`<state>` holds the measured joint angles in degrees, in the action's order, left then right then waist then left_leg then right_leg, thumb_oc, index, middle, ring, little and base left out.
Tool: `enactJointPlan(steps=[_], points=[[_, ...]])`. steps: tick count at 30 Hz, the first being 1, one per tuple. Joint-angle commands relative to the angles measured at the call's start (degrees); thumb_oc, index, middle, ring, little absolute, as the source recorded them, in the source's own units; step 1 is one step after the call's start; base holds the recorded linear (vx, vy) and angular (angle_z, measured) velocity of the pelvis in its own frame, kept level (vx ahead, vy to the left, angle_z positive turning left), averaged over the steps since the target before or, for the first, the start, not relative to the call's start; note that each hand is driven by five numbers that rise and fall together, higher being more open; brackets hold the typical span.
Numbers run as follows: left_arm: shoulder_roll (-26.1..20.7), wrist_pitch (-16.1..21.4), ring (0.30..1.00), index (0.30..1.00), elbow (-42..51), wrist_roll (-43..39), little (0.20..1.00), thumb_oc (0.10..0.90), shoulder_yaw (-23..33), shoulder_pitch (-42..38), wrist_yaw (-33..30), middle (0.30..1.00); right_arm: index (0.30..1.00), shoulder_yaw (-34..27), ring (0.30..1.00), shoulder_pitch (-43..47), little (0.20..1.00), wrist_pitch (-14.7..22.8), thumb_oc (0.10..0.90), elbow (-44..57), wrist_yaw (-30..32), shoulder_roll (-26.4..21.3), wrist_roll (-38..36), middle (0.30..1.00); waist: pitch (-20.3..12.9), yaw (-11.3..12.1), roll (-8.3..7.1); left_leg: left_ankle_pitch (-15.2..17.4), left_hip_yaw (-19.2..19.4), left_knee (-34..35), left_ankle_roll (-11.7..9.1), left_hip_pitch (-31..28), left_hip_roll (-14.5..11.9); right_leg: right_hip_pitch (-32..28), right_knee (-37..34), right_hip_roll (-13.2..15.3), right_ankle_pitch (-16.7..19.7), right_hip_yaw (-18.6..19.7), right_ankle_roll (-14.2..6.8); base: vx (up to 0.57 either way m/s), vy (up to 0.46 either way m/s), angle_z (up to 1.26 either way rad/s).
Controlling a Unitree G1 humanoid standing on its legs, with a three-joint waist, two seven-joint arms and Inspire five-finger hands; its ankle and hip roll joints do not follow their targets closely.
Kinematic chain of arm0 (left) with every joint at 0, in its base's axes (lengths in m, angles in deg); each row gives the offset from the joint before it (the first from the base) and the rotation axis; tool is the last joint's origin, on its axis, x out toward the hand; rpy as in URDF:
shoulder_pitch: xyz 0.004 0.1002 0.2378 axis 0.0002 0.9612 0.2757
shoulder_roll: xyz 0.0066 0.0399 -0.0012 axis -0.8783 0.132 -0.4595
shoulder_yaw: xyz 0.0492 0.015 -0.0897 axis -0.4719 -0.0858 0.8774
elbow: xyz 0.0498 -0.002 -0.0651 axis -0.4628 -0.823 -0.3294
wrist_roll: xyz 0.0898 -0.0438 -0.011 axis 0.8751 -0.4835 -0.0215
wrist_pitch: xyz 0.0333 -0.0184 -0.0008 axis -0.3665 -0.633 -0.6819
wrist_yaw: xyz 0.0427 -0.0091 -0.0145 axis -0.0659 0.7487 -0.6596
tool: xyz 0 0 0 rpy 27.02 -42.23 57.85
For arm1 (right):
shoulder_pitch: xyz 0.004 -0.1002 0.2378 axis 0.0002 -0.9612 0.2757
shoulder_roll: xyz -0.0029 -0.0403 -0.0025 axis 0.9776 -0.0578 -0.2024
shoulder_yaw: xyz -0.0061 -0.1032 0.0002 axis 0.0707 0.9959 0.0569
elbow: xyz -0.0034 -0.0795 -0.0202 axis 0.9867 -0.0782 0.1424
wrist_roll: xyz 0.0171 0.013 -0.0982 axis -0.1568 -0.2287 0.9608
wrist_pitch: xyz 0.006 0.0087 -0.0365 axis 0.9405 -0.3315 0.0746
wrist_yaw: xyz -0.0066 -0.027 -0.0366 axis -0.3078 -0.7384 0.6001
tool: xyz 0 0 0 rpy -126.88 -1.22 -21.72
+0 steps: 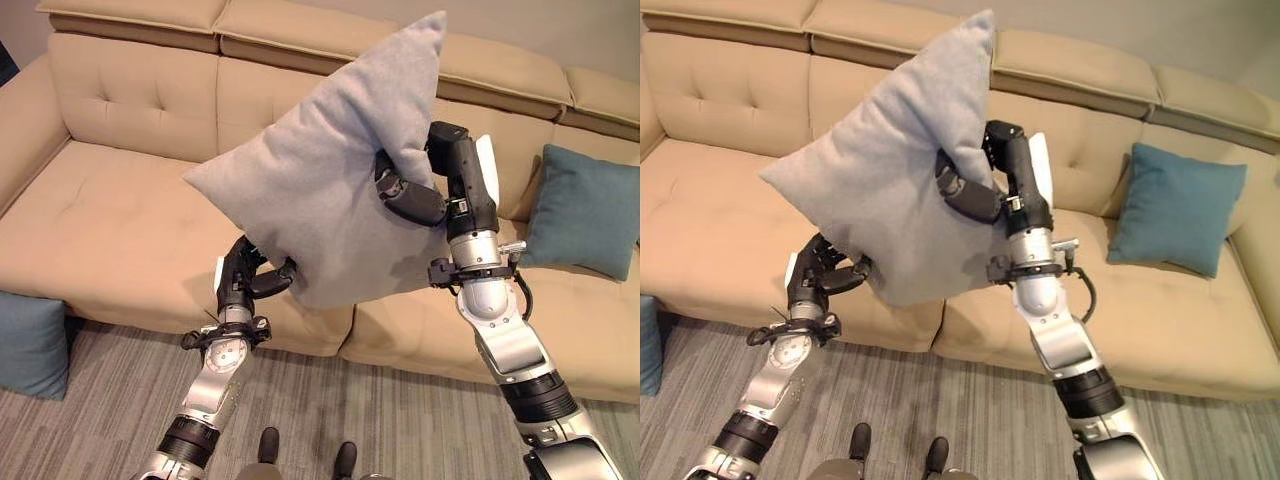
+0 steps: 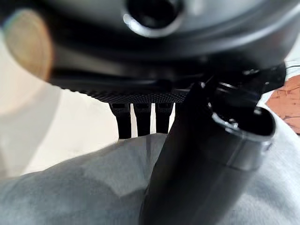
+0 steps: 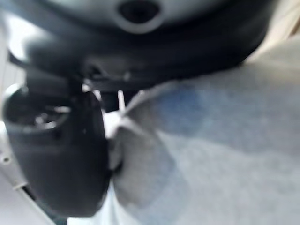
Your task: Pick up all the scattered cushions and arrange them neatly on the sofa.
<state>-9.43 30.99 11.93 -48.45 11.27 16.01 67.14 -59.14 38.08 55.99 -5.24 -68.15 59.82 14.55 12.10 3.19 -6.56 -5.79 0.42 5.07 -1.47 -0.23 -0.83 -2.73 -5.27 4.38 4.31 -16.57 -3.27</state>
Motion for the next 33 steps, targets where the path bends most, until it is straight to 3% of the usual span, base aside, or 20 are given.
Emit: enactJointPlan(steps=[1, 7, 17, 23, 24, 31, 33], points=[[1.9, 9.2, 0.300, 0.300, 6.1, 2.8, 0.300, 0.400, -7.4, -12.3, 3.3, 0.300, 0.300, -0.3, 0.300, 6.3, 0.300, 11.5, 0.400, 6.9, 2.5, 3.3, -0.7, 0.300, -13.8, -0.2, -0.06, 7.7, -0.6, -0.1, -2.1, -1.9, -0.1, -1.9, 2.6, 4.2, -4.6, -1.8, -6.4, 0.00, -0.024, -0.04], [0.0, 8.5, 0.300, 0.300, 7.3, 2.4, 0.300, 0.400, -5.6, -8.4, 5.6, 0.300, 0.300, -2.6, 0.300, 0.3, 0.300, 11.0, 0.400, 7.0, 0.9, 2.2, -0.5, 0.300, -13.8, -0.9, 1.19, 7.7, 0.1, -0.1, -2.3, -2.6, -0.5, -2.2, 2.9, 4.0, -5.1, -1.4, -6.1, 0.00, -0.051, -0.06], [0.1, 5.4, 0.300, 0.300, 1.1, 0.9, 0.300, 0.400, -6.0, -0.5, 11.5, 0.300, 0.300, -5.2, 0.300, -11.8, 0.300, 9.0, 0.400, 3.6, -3.0, 0.7, -0.7, 0.300, -12.3, -3.1, 3.59, 6.3, 0.4, -0.1, -3.3, -1.8, -1.8, -1.8, 3.3, 2.6, -6.3, -1.1, -4.7, -0.03, -0.095, 0.00], [1.0, 3.8, 0.300, 0.300, 0.5, -0.9, 0.300, 0.400, -6.0, 6.5, 15.3, 0.300, 0.300, -4.9, 0.300, -21.3, 0.300, 8.1, 0.400, -0.3, -5.8, 1.9, 0.5, 0.300, -10.0, -5.1, 6.27, 5.0, 0.6, -0.2, -3.9, -1.4, -3.2, -1.3, 2.4, 0.7, -7.1, 0.8, -3.4, -0.04, -0.119, -0.05], [0.9, 3.6, 0.300, 0.300, 0.4, -1.3, 0.300, 0.400, -5.9, 7.0, 15.8, 0.300, 0.300, -4.9, 0.300, -22.6, 0.300, 8.2, 0.400, -1.4, -6.3, 2.2, 0.1, 0.300, -8.5, -5.3, 6.58, 5.1, 0.6, -2.7, -3.9, -0.4, -3.4, -1.3, 2.0, 0.4, -7.1, 1.3, -2.9, -0.06, -0.089, -0.21], [1.3, 3.5, 0.300, 0.300, -0.2, -2.4, 0.300, 0.400, -5.1, 8.1, 16.3, 0.300, 0.300, -5.2, 0.300, -24.9, 0.300, 8.6, 0.400, -3.7, -6.7, 3.0, -1.7, 0.300, -5.3, -5.6, 5.93, 7.0, 0.4, -13.4, -4.4, 5.0, -2.8, -2.2, 1.4, 0.8, -7.5, 0.7, -1.7, -0.02, -0.052, -0.08], [1.4, 3.4, 0.300, 0.300, -0.3, -2.4, 0.300, 0.400, -5.1, 8.1, 16.4, 0.300, 0.300, -5.3, 0.300, -24.9, 0.300, 8.7, 0.400, -4.0, -6.7, 3.0, -1.8, 0.300, -5.0, -5.4, 5.84, 7.1, 0.0, -13.7, -4.3, 5.6, -2.3, -2.3, 1.4, 0.8, -7.5, 0.7, -1.7, 0.05, -0.007, 0.09]])
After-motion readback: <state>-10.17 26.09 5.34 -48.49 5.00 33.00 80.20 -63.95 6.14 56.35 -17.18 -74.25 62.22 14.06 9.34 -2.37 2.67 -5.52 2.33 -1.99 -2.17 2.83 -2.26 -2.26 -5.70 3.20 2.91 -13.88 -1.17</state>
